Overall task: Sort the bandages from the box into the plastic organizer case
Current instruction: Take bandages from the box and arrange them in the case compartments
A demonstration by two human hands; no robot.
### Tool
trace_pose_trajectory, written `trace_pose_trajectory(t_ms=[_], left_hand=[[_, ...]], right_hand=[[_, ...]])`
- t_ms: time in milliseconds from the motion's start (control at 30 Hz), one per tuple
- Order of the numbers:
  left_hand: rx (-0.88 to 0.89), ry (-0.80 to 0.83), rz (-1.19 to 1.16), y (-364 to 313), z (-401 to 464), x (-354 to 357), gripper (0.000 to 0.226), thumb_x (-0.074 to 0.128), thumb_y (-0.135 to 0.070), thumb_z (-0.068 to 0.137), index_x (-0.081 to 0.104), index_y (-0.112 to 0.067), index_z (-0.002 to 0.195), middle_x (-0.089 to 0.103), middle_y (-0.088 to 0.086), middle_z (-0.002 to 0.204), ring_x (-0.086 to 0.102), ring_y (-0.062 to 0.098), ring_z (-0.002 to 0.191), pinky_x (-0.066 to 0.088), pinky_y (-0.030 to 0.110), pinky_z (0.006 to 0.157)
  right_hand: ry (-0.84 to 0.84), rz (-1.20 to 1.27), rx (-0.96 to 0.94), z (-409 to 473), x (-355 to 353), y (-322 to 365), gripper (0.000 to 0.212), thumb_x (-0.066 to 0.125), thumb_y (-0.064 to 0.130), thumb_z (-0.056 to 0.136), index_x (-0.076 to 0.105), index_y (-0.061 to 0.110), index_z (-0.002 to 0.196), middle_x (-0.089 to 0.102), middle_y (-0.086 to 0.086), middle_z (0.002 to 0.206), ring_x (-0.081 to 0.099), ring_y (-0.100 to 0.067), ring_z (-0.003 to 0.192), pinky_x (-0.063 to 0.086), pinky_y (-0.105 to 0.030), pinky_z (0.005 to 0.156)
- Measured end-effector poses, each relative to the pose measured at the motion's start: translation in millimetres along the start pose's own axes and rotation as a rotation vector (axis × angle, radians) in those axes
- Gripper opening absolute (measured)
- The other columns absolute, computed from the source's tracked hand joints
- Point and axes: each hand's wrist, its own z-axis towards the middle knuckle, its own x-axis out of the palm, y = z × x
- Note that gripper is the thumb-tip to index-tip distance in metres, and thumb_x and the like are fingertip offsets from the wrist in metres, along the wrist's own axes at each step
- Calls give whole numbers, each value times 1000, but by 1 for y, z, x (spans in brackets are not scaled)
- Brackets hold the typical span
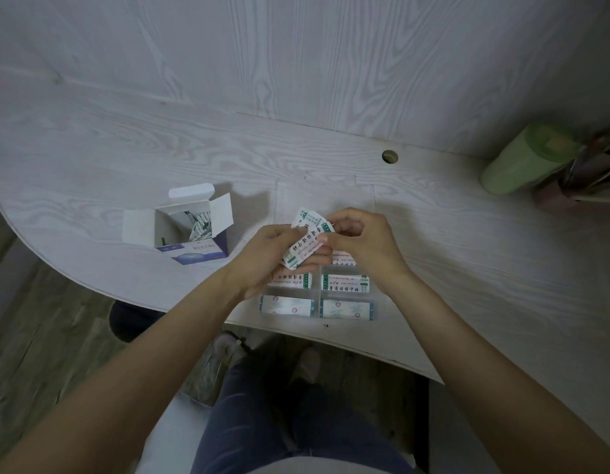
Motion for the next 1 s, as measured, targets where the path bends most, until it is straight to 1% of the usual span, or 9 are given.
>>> trace_pose_trajectory(t_ms=[100,200,300,367,467,600,700,900,1000], left_hand=[[24,-87,97,2,5,-3,24,52,-11,94,64,4,108,72,17,92,72,20,77,60,31,70],[58,-134,163,1,6,-4,14,60,-5,88,67,-4,100,71,15,94,71,15,71,60,28,63],[111,-200,226,-2,5,-4,15,65,1,83,67,-13,88,70,3,84,68,6,60,54,21,53],[124,-207,222,-2,5,-5,19,66,5,81,67,-13,89,69,5,85,67,5,58,54,20,52],[129,-213,241,-1,4,-6,23,68,5,79,67,-14,91,69,6,91,68,6,62,54,20,53],[101,-165,192,1,4,-8,20,65,-11,86,67,-8,105,72,9,100,70,19,81,57,27,64],[95,-181,180,1,4,-8,19,61,-11,89,65,-7,107,71,10,100,69,20,82,58,29,65],[110,-282,192,1,9,-8,11,58,-9,92,65,-17,96,70,1,92,67,9,73,54,20,58],[98,-327,206,3,14,-8,14,59,-12,92,64,-15,104,70,1,98,67,13,81,54,27,69]], right_hand=[[5,-38,13,-2,2,3,23,75,2,77,69,22,88,66,-4,76,60,-12,71,52,-25,71],[12,-52,48,-3,2,3,20,75,4,78,69,20,87,66,-3,74,59,-13,69,51,-31,70],[25,-60,78,-4,1,2,18,74,4,78,69,20,86,67,1,73,58,-9,66,49,-25,65],[26,-56,82,-5,1,1,19,74,3,78,69,20,84,66,4,70,57,-6,63,47,-20,62],[21,-65,83,-6,2,0,16,74,5,79,69,20,78,66,7,68,56,-5,62,48,-23,64],[-21,-99,92,-3,0,-3,17,72,8,81,65,20,73,66,5,70,57,-9,65,48,-25,63],[-18,-89,118,-1,-2,-5,17,69,5,84,61,15,72,70,-1,79,62,-12,71,51,-23,63],[-121,142,193,-1,-13,-14,18,66,-6,83,62,11,90,69,-15,87,69,-22,78,55,-19,65],[-176,180,209,0,-22,-24,29,63,-7,85,66,15,102,67,-13,85,68,-22,81,56,-20,69]])
